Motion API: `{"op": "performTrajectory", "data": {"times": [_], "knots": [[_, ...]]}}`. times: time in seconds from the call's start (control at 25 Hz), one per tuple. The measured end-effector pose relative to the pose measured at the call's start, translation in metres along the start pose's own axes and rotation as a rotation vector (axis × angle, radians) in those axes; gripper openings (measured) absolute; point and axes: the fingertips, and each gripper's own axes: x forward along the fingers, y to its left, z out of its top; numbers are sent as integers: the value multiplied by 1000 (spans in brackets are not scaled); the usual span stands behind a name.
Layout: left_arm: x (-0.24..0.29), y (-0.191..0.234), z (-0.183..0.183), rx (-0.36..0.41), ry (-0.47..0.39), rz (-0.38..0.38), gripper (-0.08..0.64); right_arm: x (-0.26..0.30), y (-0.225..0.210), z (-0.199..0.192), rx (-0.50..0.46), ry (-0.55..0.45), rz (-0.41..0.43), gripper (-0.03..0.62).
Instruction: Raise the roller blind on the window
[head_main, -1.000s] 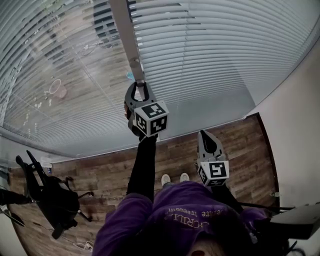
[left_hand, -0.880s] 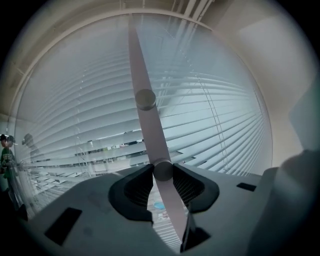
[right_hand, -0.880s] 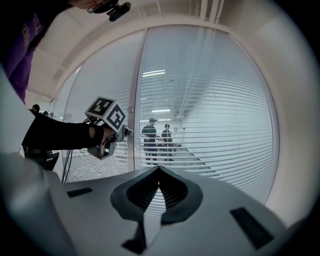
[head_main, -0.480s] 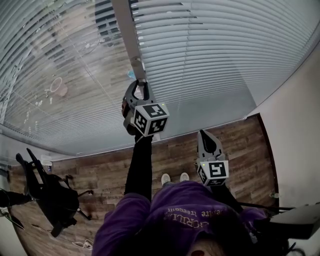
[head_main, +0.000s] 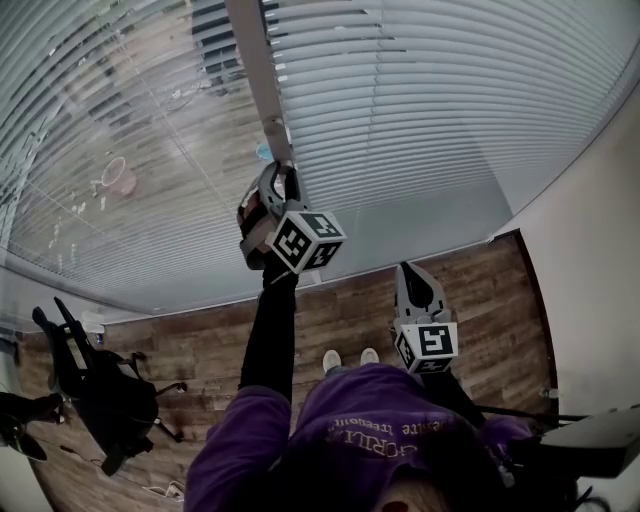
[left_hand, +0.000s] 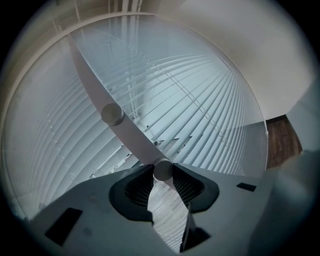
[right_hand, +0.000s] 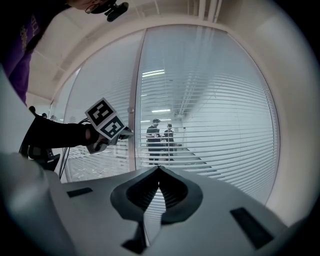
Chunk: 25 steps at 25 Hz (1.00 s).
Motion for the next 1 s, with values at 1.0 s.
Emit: {"op": "performTrajectory", "data": {"times": [1.0], "knots": [[-6, -10, 3, 779, -40, -21, 126, 3, 7, 0, 7, 1, 26, -2]]}}
